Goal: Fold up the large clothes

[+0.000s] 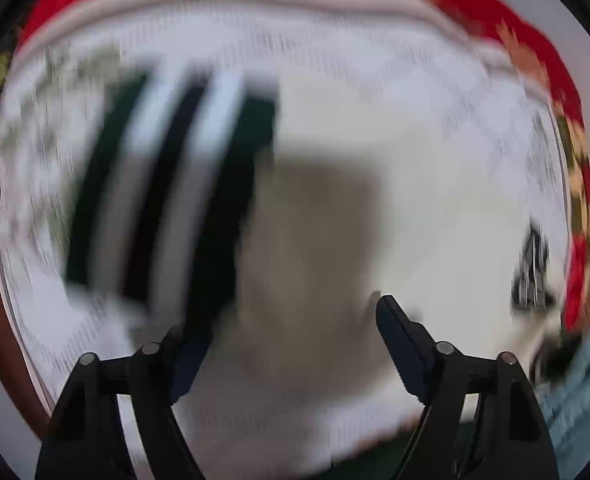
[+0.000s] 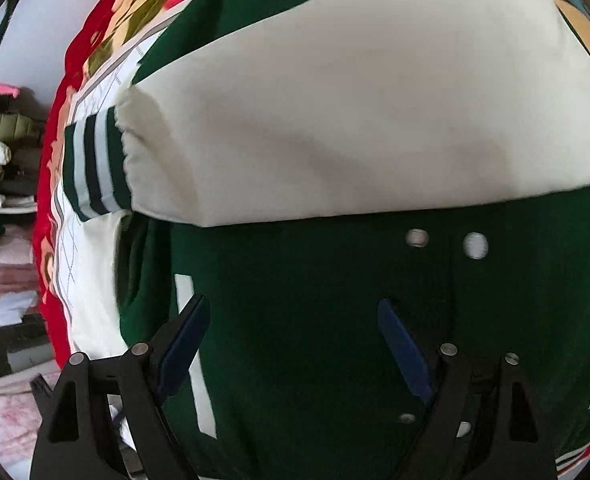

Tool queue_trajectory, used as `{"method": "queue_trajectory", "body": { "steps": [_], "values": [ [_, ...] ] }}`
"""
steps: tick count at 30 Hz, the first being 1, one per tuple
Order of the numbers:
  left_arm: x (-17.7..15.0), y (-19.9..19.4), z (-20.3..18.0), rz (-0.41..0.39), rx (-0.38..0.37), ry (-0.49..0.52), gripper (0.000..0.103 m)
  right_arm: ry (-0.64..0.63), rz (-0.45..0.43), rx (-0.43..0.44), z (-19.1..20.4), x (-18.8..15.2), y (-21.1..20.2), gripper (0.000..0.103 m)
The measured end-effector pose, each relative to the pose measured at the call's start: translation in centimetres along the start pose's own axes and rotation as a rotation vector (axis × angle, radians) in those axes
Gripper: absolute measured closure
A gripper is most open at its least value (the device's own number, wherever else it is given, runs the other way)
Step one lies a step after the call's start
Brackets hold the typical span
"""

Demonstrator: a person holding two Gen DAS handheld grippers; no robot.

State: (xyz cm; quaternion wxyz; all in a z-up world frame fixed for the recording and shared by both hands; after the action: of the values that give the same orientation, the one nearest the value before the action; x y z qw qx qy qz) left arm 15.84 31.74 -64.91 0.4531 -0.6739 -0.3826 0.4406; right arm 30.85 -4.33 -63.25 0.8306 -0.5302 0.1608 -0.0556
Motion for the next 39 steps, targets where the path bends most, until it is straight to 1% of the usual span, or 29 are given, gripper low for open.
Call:
{"method": "queue_trajectory", "body": {
  "steps": [1,2,3,4,5,6,7,8,11,13,14,17,18,19,20,21,22,24,25,27,29,30,31,32,34,36,37,38,39],
  "values": [
    [0.8,-0.2,-0.3,-0.022,0.008,-0.007,0.032,-0.006,-0.004,-0.019,0.7,0.1,0.2,0.015],
    [1.8,-0.6,-0.7,-0.06,0.018,-0.009,0.039,-0.012,-0.009,-0.042,1.3,0.1,0.3,0.015],
    [3.1,-1.1,-1.3,-0.111,0.031,0.005,0.064,-0.019,-0.014,-0.057,1.9,0.1,0.2,0.015],
    [4.4,-1.5,-2.1,-0.152,0.054,0.027,0.075,-0.029,-0.023,-0.068,2.7,0.3,0.3,0.015],
    [5.3,-1.7,-2.6,-0.169,0.054,0.04,0.079,-0.039,-0.031,-0.074,3.5,0.4,0.3,0.015],
    [6.8,-2.1,-3.5,-0.2,0.05,0.058,0.083,-0.047,-0.036,-0.075,4.2,0.6,0.2,0.015],
    [7.6,-2.3,-4.0,-0.216,0.053,0.068,0.084,-0.063,-0.043,-0.071,5.1,0.8,0.2,0.015],
    [9.1,-2.6,-5.0,-0.235,0.055,0.088,0.084,-0.079,-0.051,-0.072,6.1,1.2,0.2,0.015],
    [12.7,-3.1,-6.0,-0.271,0.055,0.13,0.086,-0.132,-0.094,-0.056,9.0,2.2,-0.3,0.015],
    [14.6,-3.8,-8.0,-0.299,0.062,0.171,0.087,-0.173,-0.12,-0.021,11.2,3.2,-0.4,0.015],
    [15.6,-4.4,-9.4,-0.32,0.067,0.197,0.087,-0.201,-0.133,-0.019,12.6,3.8,-0.3,0.016],
    [16.6,-6.1,-11.0,-0.37,0.075,0.254,0.089,-0.249,-0.155,-0.087,15.9,5.7,1.3,0.018],
    [16.8,-6.7,-11.5,-0.38,0.073,0.267,0.089,-0.252,-0.13,-0.112,16.7,6.6,2.5,0.025],
    [17.5,-7.3,-11.9,-0.391,0.071,0.283,0.089,-0.238,-0.097,-0.158,17.2,7.6,3.7,0.044],
    [17.9,-8.0,-12.8,-0.406,0.07,0.299,0.089,-0.227,-0.076,-0.175,17.6,8.4,4.4,0.05],
    [18.2,-8.9,-13.7,-0.426,0.069,0.322,0.09,-0.194,-0.098,-0.166,17.7,8.9,4.0,0.07],
    [18.2,-9.3,-13.9,-0.438,0.069,0.334,0.09,-0.175,-0.119,-0.155,17.7,9.1,3.2,0.086],
    [18.1,-10.6,-15.0,-0.473,0.076,0.374,0.09,-0.206,-0.184,-0.139,18.8,9.3,1.9,0.099],
    [18.2,-11.0,-15.8,-0.481,0.077,0.391,0.09,-0.217,-0.164,-0.144,19.1,9.7,2.6,0.099],
    [17.7,-11.8,-17.1,-0.506,0.099,0.433,0.09,-0.209,-0.086,-0.127,18.9,10.5,4.5,0.097],
    [16.9,-12.7,-18.5,-0.534,0.121,0.471,0.09,-0.189,-0.071,-0.096,18.4,10.7,4.1,0.097],
    [16.1,-13.3,-18.9,-0.555,0.127,0.492,0.09,-0.18,-0.078,-0.069,18.0,10.5,3.1,0.093],
    [15.4,-13.9,-19.2,-0.571,0.136,0.508,0.09,-0.17,-0.088,-0.055,17.5,10.1,2.2,0.083],
    [14.2,-14.5,-19.9,-0.597,0.15,0.533,0.09,-0.144,-0.111,-0.069,16.5,9.7,0.9,0.073],
    [11.7,-15.8,-21.6,-0.649,0.167,0.589,0.09,-0.095,-0.155,-0.127,14.1,8.6,-1.2,0.028],
    [8.0,-16.9,-23.7,-0.706,0.191,0.66,0.091,-0.049,-0.181,-0.25,11.9,8.0,-2.5,0.013],
    [6.7,-17.1,-24.6,-0.718,0.197,0.684,0.091,-0.029,-0.193,-0.305,10.6,7.8,-3.1,0.013],
    [4.8,-17.3,-25.6,-0.731,0.2,0.723,0.091,-0.01,-0.199,-0.325,9.2,7.8,-3.7,0.013],
    [2.0,-17.3,-26.9,-0.747,0.203,0.784,0.091,0.011,-0.201,-0.336,7.9,7.8,-4.1,0.013]
  ]
}}
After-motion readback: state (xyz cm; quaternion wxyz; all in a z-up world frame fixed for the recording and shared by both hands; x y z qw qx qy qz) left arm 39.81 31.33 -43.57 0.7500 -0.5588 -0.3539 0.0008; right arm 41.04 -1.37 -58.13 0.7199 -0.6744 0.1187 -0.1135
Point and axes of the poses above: each gripper's, at about its wrist camera, not at the fingertips, and y roughly the way its jaws point, z to its left, x to its top, the point moved 2 cm from there along y, roughly the way its jaws point, and after that the axes turned 15 degrees about z, right-handed, at the moved point
